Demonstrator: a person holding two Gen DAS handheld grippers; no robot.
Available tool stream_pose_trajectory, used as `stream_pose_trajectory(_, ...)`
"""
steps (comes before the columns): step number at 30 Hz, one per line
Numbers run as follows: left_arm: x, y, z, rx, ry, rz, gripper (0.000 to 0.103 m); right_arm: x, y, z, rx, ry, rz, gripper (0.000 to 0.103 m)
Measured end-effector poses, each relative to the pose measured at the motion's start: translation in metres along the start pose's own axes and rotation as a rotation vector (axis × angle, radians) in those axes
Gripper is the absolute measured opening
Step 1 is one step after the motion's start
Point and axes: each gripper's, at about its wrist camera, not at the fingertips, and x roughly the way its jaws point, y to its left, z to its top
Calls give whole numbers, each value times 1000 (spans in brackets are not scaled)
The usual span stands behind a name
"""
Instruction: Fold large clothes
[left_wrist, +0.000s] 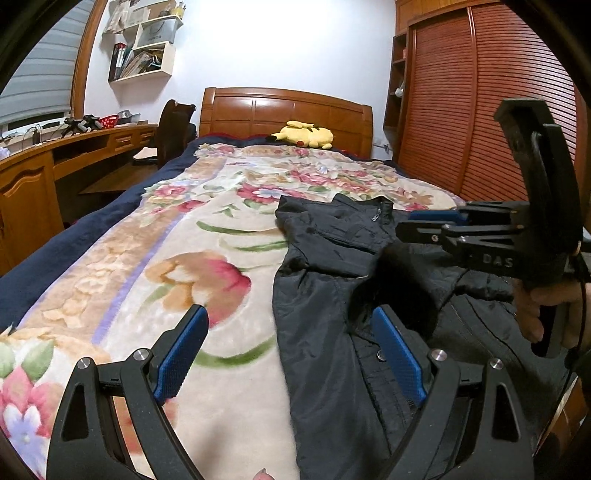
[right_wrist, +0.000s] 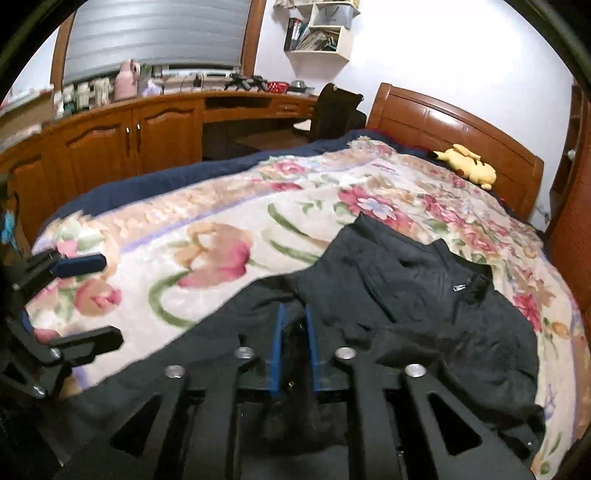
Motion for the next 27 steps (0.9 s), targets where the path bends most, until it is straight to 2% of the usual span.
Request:
stream_pose_trajectory(2, 0, 0, 0, 0, 0, -4, 91, -5, -4, -3, 9, -6, -17, 54)
stream_pose_trajectory(3, 0, -2, 0, 4, 1, -6, 91, -9, -8, -5, 13, -8, -28, 58)
stream_pose_trajectory(9, -1, -14, -1, 35, 3, -12, 91, -32, -36, -34, 61, 32, -96, 58)
stream_pose_trajectory(18, -25, -28, -19, 35, -1, -35, 91, -84, -87, -128, 209, 110, -200, 58)
stream_pose_trajectory(23, -42, -36, -37, 48, 21, -46, 91, -129, -99, -169, 260, 119, -244, 58)
stream_pose_trajectory(27, -55, -43, -46, 54, 39, -41, 91, -164, -94, -195, 268, 126, -282, 58)
